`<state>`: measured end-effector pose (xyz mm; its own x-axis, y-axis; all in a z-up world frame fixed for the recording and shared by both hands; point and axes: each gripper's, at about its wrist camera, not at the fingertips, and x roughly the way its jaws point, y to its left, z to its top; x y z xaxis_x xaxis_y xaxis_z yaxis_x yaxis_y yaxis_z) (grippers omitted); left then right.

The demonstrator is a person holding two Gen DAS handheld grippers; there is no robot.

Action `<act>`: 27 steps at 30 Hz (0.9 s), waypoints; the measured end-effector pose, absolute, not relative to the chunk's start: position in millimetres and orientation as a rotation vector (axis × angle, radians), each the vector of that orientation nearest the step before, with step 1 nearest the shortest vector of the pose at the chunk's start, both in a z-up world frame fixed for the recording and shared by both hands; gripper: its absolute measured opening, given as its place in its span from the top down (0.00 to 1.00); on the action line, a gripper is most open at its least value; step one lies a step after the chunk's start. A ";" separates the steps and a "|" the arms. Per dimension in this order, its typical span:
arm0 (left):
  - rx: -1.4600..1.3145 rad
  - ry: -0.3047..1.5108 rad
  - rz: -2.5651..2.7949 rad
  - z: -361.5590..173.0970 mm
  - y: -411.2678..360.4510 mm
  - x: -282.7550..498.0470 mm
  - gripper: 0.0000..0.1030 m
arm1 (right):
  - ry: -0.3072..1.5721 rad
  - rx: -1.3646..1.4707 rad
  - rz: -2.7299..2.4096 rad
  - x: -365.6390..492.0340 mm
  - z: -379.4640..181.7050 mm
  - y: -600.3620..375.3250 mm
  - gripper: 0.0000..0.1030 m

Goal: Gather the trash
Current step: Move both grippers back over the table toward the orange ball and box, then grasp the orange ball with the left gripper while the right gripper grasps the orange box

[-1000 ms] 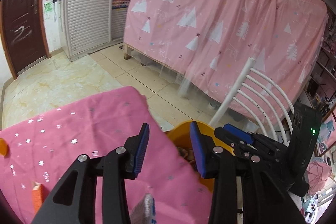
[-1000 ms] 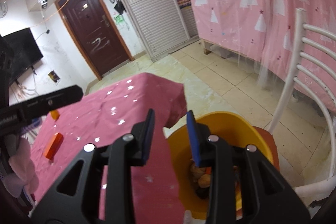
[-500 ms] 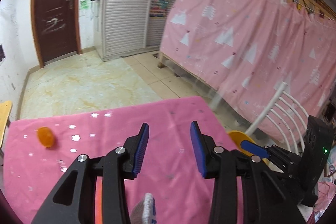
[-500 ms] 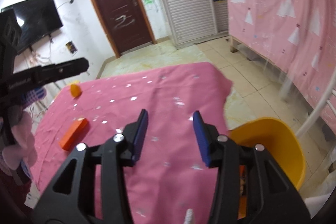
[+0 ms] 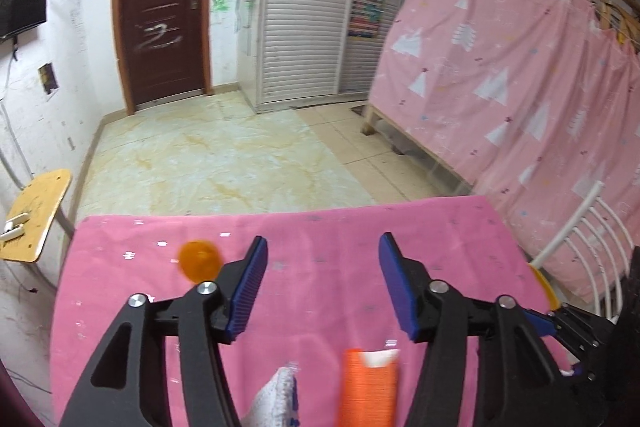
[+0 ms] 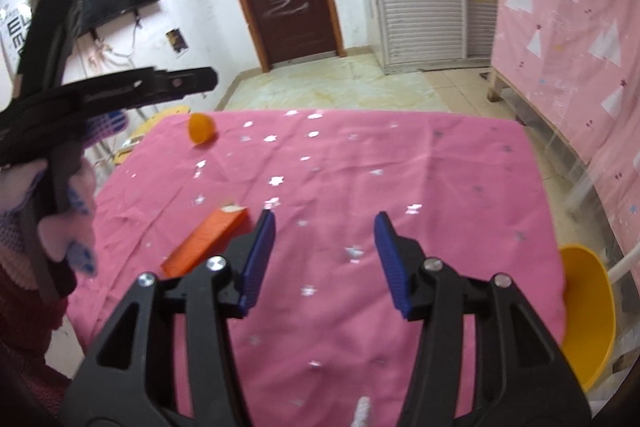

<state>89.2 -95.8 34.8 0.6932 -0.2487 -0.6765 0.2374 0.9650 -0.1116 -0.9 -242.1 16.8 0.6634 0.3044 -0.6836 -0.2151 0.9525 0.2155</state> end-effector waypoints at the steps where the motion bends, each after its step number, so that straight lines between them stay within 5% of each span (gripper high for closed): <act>1: -0.013 0.759 -0.257 33.0 -88.3 92.7 0.47 | 0.798 0.112 0.304 0.4 16.7 -236.7 0.52; 17: -0.019 0.823 -0.161 -8.2 -21.9 141.1 0.42 | 0.880 0.077 0.405 15.0 5.3 -172.8 0.36; 27: 0.017 0.889 -0.157 -34.7 -26.0 166.2 0.42 | 0.910 0.039 0.429 20.4 0.8 -151.6 0.36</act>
<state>166.2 -26.0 -34.7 0.6195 -0.1295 -0.7742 0.1439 0.9883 -0.0501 20.4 -151.6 0.8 0.5354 0.3765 -0.7560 -0.3442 0.9147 0.2117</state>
